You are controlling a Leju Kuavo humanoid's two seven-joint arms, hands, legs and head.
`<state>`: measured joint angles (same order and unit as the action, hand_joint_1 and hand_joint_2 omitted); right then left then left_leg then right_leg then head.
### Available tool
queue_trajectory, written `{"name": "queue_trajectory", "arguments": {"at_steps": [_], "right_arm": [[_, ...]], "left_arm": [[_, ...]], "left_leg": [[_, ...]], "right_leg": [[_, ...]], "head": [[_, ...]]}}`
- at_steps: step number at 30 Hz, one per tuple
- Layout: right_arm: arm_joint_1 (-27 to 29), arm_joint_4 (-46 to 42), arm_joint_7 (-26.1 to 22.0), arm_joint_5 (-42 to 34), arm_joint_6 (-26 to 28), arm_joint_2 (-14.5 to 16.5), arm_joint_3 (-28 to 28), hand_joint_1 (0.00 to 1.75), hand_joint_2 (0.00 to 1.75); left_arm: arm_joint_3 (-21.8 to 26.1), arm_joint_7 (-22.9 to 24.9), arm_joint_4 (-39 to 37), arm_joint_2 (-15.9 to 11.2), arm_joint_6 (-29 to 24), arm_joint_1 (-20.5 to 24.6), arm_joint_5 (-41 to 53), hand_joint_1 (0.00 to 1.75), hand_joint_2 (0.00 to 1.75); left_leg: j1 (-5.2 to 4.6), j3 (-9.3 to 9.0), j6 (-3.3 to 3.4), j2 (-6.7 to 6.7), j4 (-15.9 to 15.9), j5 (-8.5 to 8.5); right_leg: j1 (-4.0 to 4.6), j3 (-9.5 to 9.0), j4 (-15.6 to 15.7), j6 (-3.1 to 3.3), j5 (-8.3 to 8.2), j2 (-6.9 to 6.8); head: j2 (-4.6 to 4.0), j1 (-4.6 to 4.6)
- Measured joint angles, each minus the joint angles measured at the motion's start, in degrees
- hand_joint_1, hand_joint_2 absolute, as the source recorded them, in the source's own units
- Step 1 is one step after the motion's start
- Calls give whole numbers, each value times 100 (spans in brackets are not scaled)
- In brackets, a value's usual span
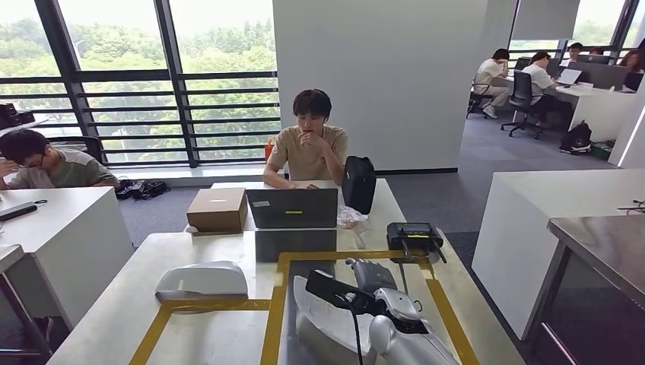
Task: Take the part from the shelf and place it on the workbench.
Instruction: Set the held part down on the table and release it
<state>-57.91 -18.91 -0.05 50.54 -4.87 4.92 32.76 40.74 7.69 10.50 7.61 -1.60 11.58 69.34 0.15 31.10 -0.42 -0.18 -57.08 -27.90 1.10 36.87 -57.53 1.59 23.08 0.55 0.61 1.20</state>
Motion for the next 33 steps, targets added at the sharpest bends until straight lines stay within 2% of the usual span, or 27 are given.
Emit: {"name": "queue_trajectory", "arguments": {"at_steps": [7,14,16,18,20,21,23,24,25,26,27,28,29,30,31,33], "right_arm": [[0,4,-74,-16,57,-3,1,0,0],[-18,-42,-425,-183,312,8,-1,0,0],[-30,-62,-488,-242,358,18,-4,0,0],[-35,-135,-666,-442,462,33,-47,0,0],[-44,-316,-938,-875,455,50,-181,0,0],[-34,-452,-1038,-1169,338,59,-277,0,0],[81,-872,-1127,-1838,-43,75,-478,0,0],[196,-1167,-1140,-2154,-205,74,-559,0,0],[327,-1514,-1146,-2448,-315,69,-626,0,0],[457,-1912,-1140,-2712,-369,61,-678,0,0],[570,-2322,-1123,-2934,-387,45,-715,0,0],[661,-2723,-1102,-3125,-384,26,-742,0,0],[750,-3126,-1087,-3284,-363,8,-761,0,0],[843,-3493,-1091,-3406,-326,-21,-783,0,0],[944,-3820,-1116,-3502,-274,-50,-812,0,0],[1158,-4432,-1230,-3624,-116,-109,-878,0,0]], "left_arm": [[3,22,-1,-1,-11,-6,-77,0,0],[10,73,-1,-5,-9,-37,-157,0,0],[11,78,-1,-15,-9,-46,-165,0,0],[15,89,-3,-20,-10,-51,-182,0,0],[28,94,-4,-15,-15,-56,-198,0,0],[41,95,-4,-13,-21,-62,-204,0,0],[75,95,-4,-15,-49,-89,-239,0,0],[93,92,-5,-14,-66,-112,-269,0,0],[117,84,-5,-14,-85,-138,-301,0,0],[144,66,-5,-14,-106,-167,-335,0,0],[170,42,-5,-14,-123,-197,-362,0,0],[198,15,-3,-27,-141,-222,-383,0,0],[225,-13,-1,-38,-159,-242,-403,0,0],[250,-36,0,-48,-174,-259,-420,0,0],[273,-54,1,-57,-186,-275,-436,0,0],[313,-86,-5,-52,-199,-323,-465,0,0]], "left_leg": [[-1,-3,-11,-1,-10,5],[-2,-5,-9,-3,-20,5],[-24,8,31,-5,-38,7],[-18,-24,95,3,36,80],[31,-69,132,25,162,185],[52,-70,137,39,188,213],[81,-40,135,50,173,222],[103,-22,121,53,151,219],[133,-1,95,52,120,212],[169,26,57,50,75,199],[206,60,2,49,8,171],[228,105,-63,45,-68,138],[235,151,-128,39,-146,106],[233,186,-187,34,-203,86],[228,208,-235,25,-224,87],[240,224,-310,19,-219,103]], "right_leg": [[-7,-14,-1,2,-7,-3],[-22,-25,-1,-4,-11,-7],[-41,-37,22,-38,-37,-11],[-46,-46,55,-91,-62,-12],[-47,48,-143,-146,104,-14],[-68,168,-428,-180,282,-17],[-134,488,-1232,-262,655,-18],[-174,590,-1510,-305,743,-20],[-217,595,-1580,-350,731,-23],[-260,479,-1398,-397,619,-30],[-309,269,-1019,-452,464,-42],[-331,77,-672,-491,377,-38],[-344,-61,-413,-482,323,-25],[-343,-125,-288,-449,324,-12],[-322,-111,-308,-385,354,8],[-319,-71,-325,-258,315,8]], "head": [[0,0],[0,0],[0,-1],[0,-1],[0,-3],[0,-3],[0,-4],[0,-4],[0,-4],[0,-5],[0,-5],[0,-7],[0,-6],[0,-4],[0,-3],[0,1]]}}
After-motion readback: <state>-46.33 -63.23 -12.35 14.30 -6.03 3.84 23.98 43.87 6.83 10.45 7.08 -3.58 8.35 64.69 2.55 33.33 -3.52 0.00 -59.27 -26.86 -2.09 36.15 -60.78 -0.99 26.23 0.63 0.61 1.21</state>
